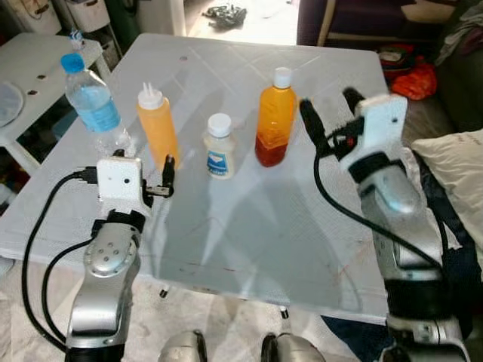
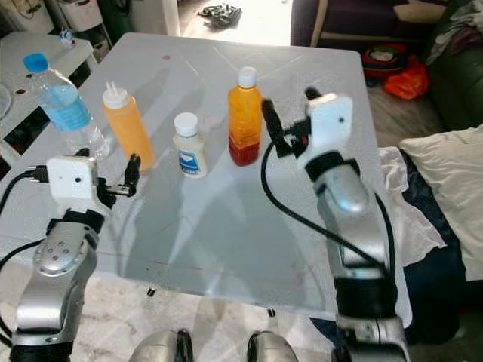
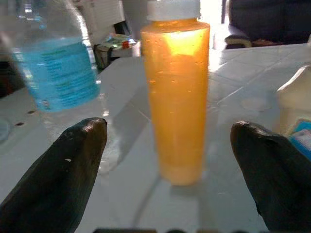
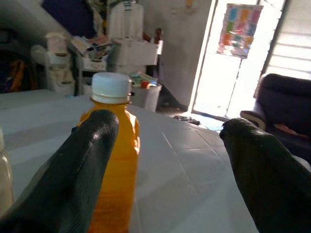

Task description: Restocking fridge

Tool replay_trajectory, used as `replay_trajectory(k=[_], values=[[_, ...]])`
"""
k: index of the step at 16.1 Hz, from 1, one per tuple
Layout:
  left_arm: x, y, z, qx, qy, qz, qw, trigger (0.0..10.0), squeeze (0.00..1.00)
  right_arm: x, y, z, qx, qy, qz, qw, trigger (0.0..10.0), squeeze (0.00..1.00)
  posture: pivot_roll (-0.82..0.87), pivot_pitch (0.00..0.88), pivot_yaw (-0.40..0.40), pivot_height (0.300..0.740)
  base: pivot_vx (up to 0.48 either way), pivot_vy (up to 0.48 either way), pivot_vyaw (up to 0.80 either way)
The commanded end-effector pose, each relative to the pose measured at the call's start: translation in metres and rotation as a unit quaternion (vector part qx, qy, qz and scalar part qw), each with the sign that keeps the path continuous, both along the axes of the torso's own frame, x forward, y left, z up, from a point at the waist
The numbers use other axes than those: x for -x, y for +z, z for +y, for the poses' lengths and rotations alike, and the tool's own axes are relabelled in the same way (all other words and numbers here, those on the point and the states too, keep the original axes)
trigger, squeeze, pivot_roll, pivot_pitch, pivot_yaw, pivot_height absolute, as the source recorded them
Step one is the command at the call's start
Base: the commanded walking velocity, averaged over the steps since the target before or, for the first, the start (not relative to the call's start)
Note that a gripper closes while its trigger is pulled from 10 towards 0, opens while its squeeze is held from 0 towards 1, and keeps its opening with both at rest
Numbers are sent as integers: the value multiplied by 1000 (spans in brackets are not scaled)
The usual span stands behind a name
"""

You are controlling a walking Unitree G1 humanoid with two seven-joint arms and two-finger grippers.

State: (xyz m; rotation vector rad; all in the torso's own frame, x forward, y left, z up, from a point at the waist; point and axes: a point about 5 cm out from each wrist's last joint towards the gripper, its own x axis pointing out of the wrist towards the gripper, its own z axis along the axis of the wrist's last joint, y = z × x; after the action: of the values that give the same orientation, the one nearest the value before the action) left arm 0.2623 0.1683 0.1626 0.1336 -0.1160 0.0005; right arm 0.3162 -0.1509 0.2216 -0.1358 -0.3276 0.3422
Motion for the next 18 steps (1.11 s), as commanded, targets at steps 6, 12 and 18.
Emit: replay_trajectory(k=[6,12,18], values=[[4,4,12,-21,25,4,999,10000,0,-16,14,15,35,90,-22,995,10000,0,75,155,16,740,0,0,0],[4,5,10,-17,22,5,1000,10000,0,-38,28,12,44,102,-21,994,10000,0,83,153,8,740,0,0,0],[2,4,9,-21,19,9,1000,10000,0,-51,35,20,27,129,-14,991,0,0,90,153,10,740,0,0,0]])
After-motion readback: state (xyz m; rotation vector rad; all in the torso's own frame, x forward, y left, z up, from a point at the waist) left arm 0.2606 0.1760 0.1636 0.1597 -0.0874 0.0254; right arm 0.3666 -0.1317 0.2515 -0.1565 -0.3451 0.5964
